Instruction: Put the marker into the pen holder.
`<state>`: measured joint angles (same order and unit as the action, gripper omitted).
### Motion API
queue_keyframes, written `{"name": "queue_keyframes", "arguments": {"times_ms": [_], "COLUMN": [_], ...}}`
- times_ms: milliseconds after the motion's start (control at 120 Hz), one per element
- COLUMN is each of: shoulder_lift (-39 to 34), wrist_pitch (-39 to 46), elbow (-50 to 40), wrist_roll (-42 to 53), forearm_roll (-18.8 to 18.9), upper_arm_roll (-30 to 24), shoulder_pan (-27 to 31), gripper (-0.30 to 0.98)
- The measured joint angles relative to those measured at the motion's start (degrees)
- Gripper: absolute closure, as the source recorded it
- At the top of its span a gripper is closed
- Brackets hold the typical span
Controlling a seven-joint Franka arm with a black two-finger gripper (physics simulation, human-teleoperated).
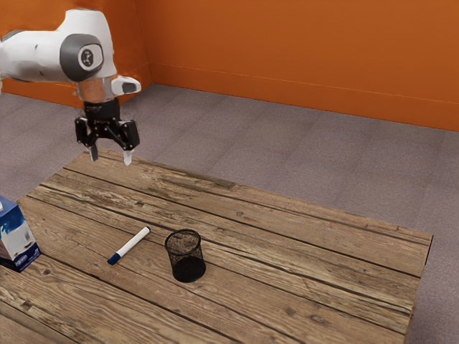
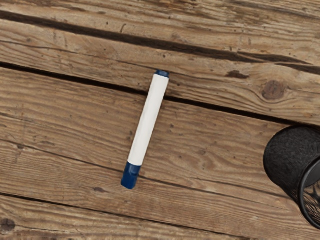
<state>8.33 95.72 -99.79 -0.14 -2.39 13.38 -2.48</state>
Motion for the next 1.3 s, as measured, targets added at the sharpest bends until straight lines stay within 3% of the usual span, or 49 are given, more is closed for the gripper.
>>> {"name": "queue_keyframes", "arguments": {"times_ms": [117, 517, 850, 1300], "shoulder_lift": [-1.1, -0.1, 6.9, 11.5], "wrist_pitch": [9.2, 33.0, 40.0, 41.3], "elbow": [-10.1, -25.5, -23.3, -20.6], "wrist_roll": [-0.1, 7.8, 14.8, 20.1], "forearm_roll": [0.5, 3.6, 4.0, 1.7], "upper_arm_roll": [0.0, -0.1, -1.1, -1.3], "shoulder_pan": [0.0, -0.1, 0.0, 0.0], "gripper": [0.00, 0.00, 0.00, 0.02]}}
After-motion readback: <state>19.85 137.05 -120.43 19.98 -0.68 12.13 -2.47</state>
